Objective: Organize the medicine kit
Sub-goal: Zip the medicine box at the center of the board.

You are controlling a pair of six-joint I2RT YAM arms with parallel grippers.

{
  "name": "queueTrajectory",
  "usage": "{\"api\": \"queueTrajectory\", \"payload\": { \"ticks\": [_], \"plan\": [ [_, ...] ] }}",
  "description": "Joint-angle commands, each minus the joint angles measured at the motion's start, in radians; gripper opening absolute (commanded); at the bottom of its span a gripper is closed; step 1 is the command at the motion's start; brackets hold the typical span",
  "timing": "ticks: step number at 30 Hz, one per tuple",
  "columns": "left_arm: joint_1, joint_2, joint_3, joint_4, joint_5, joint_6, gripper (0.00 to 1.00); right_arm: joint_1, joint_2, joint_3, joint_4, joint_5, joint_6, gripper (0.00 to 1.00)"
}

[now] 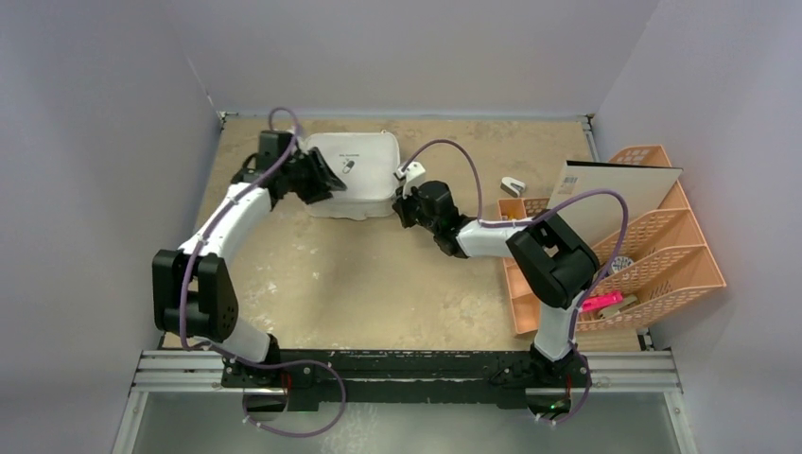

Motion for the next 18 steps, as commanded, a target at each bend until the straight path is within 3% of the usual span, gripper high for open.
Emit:
{"api": "queueTrajectory", "payload": {
  "ticks": [1, 18],
  "plan": [
    [-0.122, -0.016, -0.102, 0.111, 0.017, -0.143, 0.42, 0.040, -0.007, 0.012, 0.098, 0.000, 0.066, 0.00],
    [-0.156, -0.199, -0.378, 0.255, -0.199, -0.438, 0.50, 0.233, -0.013, -0.034, 0.212, 0.091, 0.164, 0.00]
  ]
}}
